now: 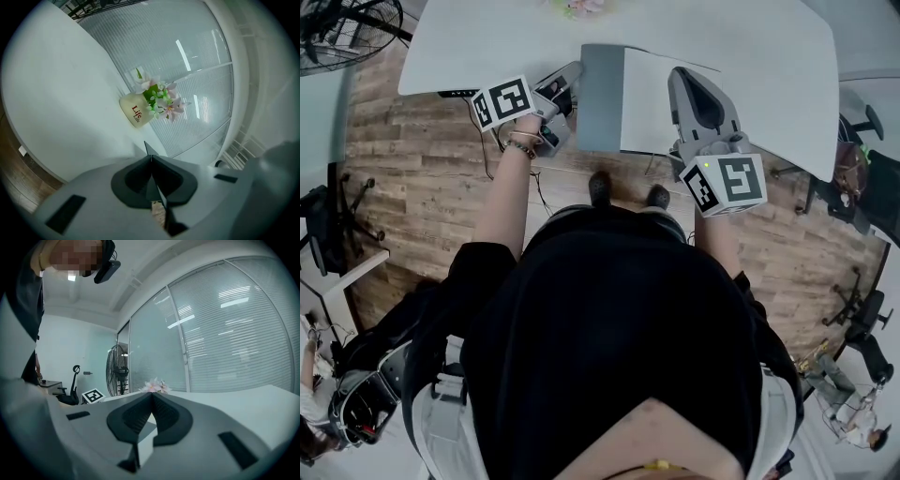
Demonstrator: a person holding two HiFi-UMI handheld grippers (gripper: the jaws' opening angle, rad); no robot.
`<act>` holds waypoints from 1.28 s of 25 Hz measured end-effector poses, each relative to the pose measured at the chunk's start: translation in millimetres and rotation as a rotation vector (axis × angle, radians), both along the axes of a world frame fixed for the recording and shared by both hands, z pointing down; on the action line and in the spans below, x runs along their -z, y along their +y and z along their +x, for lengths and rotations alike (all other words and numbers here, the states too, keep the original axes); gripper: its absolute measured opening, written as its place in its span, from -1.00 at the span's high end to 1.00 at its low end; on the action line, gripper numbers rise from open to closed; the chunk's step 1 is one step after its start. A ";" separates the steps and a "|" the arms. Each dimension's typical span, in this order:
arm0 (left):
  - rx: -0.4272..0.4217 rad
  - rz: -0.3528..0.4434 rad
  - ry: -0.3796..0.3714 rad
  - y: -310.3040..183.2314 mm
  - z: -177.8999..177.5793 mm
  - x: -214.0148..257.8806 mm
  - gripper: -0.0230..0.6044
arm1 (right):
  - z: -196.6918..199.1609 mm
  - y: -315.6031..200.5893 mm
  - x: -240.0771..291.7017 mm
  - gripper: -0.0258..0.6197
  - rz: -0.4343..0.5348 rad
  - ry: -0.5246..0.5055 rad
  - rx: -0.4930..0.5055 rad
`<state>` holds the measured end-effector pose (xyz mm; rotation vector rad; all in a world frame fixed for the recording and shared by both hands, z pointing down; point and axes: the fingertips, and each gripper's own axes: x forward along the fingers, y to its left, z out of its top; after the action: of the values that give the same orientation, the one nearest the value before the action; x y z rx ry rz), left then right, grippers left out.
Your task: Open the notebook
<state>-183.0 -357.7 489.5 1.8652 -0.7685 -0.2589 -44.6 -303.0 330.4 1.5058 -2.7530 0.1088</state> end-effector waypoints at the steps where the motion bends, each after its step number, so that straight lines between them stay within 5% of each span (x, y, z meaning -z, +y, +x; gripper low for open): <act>1: -0.002 0.001 -0.007 0.6 0.1 -0.2 0.89 | -0.1 -0.2 -0.6 0.91 -0.001 -0.002 0.001; 19: 0.010 0.022 -0.101 21.1 -8.3 -11.2 0.88 | 1.7 9.2 -6.1 0.91 -0.011 -0.015 0.008; 27: -0.009 0.078 -0.213 33.9 -8.7 -9.6 0.47 | 5.0 11.3 -7.2 0.91 -0.011 -0.019 0.012; 32: 0.019 0.103 -0.273 39.4 -11.2 -5.2 0.41 | 10.9 15.4 -4.7 0.91 -0.008 -0.024 0.019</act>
<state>-194.2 -318.3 494.7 2.0169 -0.9735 -0.0557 -33.7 -287.6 335.1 1.4855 -2.7817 0.1385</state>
